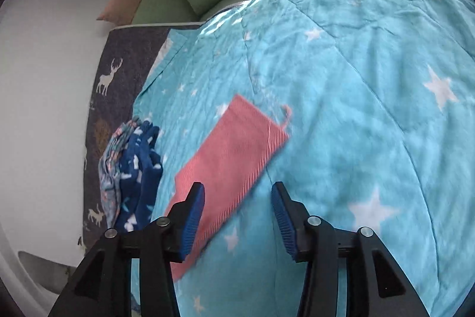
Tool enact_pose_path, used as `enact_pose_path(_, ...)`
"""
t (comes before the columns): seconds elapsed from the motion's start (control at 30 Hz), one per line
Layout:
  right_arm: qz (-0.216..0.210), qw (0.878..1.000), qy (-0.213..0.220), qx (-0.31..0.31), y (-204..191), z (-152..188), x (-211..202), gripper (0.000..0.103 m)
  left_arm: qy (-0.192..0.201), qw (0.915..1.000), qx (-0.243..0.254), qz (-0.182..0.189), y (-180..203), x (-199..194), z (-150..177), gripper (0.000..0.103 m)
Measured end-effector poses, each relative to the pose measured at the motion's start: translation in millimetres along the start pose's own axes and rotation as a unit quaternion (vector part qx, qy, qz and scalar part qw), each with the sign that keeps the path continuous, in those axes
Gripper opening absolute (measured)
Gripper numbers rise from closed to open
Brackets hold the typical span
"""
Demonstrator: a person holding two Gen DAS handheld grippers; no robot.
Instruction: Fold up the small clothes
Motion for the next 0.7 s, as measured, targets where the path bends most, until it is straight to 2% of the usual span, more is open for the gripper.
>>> enact_pose_path(0.07,-0.004,1.0,0.004,0.012,5.7,-9.9,8.9,0.048,0.002,1.0,-0.001,0.0,-0.2,-1.6,1.1,0.066)
enact_pose_path(0.1,-0.002,1.0,0.006,0.015,7.8,-13.7,11.8,0.043,0.003,1.0,-0.002,-0.001,-0.6,-2.3,1.0,0.066)
enact_pose_path(0.13,0.003,1.0,0.009,0.014,6.5,-16.6,17.3,0.02,0.004,1.0,-0.003,-0.002,-1.2,-2.5,0.9,0.066)
enact_pose_path(0.17,0.015,1.0,0.008,0.012,6.6,-18.1,19.7,0.007,0.004,1.0,-0.004,-0.003,-2.2,-2.2,1.1,0.066)
enact_pose_path(0.3,0.004,0.999,0.03,-0.012,-21.1,-21.0,21.1,0.004,-0.004,0.9999,-0.009,-0.007,-6.5,4.3,2.8,0.066)
enact_pose_path(0.4,-0.025,0.996,0.039,-0.077,-74.6,-14.9,17.4,0.004,-0.009,0.9997,-0.022,0.001,-8.4,7.5,3.4,0.066)
enact_pose_path(0.5,-0.068,0.986,0.021,-0.153,-140.8,12.3,18.1,0.004,-0.006,0.9995,-0.029,0.011,-8.8,7.0,3.6,0.066)
enact_pose_path(0.6,-0.115,0.967,-0.011,-0.229,-207.4,61.1,24.1,0.004,-0.003,0.9993,-0.034,0.015,-11.6,4.9,3.7,0.067)
enact_pose_path(0.7,-0.151,0.94,-0.056,-0.301,-261.2,125.7,37.5,0.005,0.002,0.9988,-0.044,0.018,-19.6,0.9,3.1,0.071)
Point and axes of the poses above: each gripper's, at about its wrist camera, not at the fingertips, and x roughly the way its jaws point, y to its right, z to its underside, the point moved 8 cm from there along x, roughly the way its jaws point, and after that the axes turned 10 degrees about -z, right-handed, at the moved point
